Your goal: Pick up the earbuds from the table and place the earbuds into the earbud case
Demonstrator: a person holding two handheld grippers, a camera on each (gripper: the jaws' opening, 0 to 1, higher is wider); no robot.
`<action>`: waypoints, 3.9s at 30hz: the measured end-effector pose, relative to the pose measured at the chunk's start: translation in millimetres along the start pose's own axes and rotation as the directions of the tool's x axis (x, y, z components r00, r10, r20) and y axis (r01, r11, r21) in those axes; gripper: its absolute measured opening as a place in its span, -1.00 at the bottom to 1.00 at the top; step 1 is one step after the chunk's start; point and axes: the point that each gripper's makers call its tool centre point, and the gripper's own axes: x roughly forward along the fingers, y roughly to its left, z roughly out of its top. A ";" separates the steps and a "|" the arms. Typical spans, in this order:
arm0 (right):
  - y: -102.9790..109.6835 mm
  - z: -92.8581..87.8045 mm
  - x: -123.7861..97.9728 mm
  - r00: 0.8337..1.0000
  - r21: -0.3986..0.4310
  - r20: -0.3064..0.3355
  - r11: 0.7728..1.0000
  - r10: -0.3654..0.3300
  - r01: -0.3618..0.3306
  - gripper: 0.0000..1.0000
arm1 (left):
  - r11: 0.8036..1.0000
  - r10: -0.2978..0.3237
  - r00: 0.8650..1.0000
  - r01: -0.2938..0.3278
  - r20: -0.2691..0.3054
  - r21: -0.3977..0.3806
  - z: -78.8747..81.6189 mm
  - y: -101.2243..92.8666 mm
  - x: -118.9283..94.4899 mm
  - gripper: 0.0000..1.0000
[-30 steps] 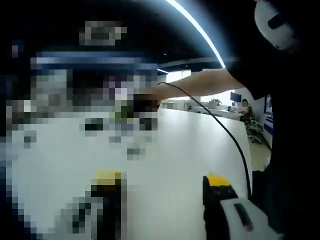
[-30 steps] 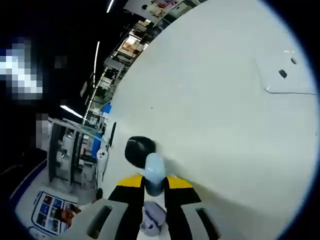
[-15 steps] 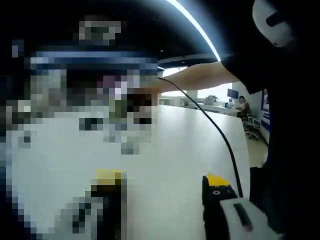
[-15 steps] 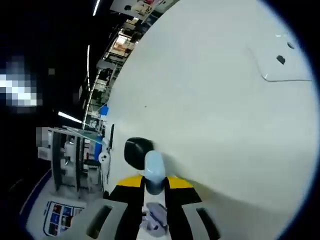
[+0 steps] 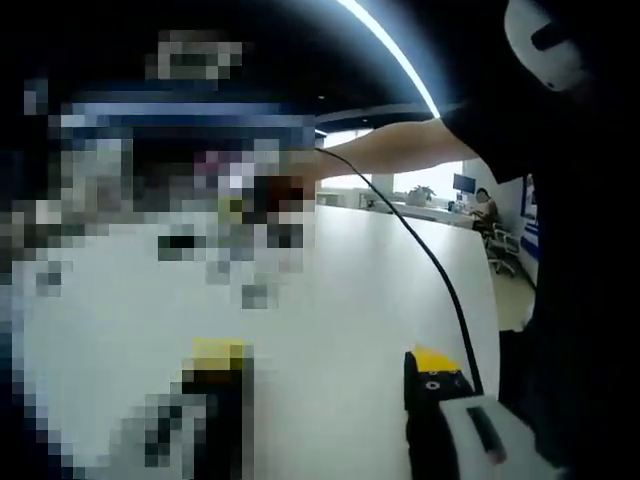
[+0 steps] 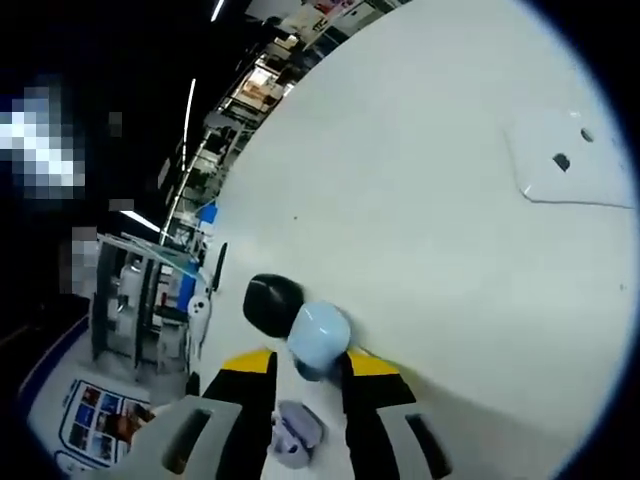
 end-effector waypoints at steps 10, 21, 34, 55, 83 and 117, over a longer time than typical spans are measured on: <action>7.0 8.2 -28.9 0.993 -0.146 0.118 0.989 -0.013 0.031 -0.41 | 1.000 0.006 1.000 -0.006 -0.002 -0.006 -0.1 0.8 0.3 0.30; 77.5 -64.9 -92.0 0.984 -0.539 0.180 0.837 0.009 0.092 -0.27 | 0.998 0.034 0.998 -0.031 0.046 -0.056 10.6 7.7 -3.7 0.31; 112.9 -211.9 -157.1 0.968 -0.700 0.238 0.705 0.077 0.115 -0.25 | 0.998 0.058 0.996 -0.056 0.068 -0.037 41.2 -11.1 6.8 0.30; 48.6 -308.6 -174.3 0.892 -0.689 0.452 0.642 0.018 0.336 -0.11 | 0.994 0.102 0.994 -0.100 0.026 -0.050 55.6 -27.2 -8.2 0.33; 85.1 -169.7 -157.1 0.893 -0.775 0.447 0.480 -0.042 0.411 -0.41 | 0.981 0.115 0.993 -0.108 0.036 -0.163 28.7 -18.1 -32.3 0.32; 19.4 -51.3 -29.9 0.878 -0.956 0.118 0.185 -0.464 0.226 -0.68 | 0.963 0.170 0.985 -0.158 0.037 -0.217 18.1 -5.6 -63.2 0.29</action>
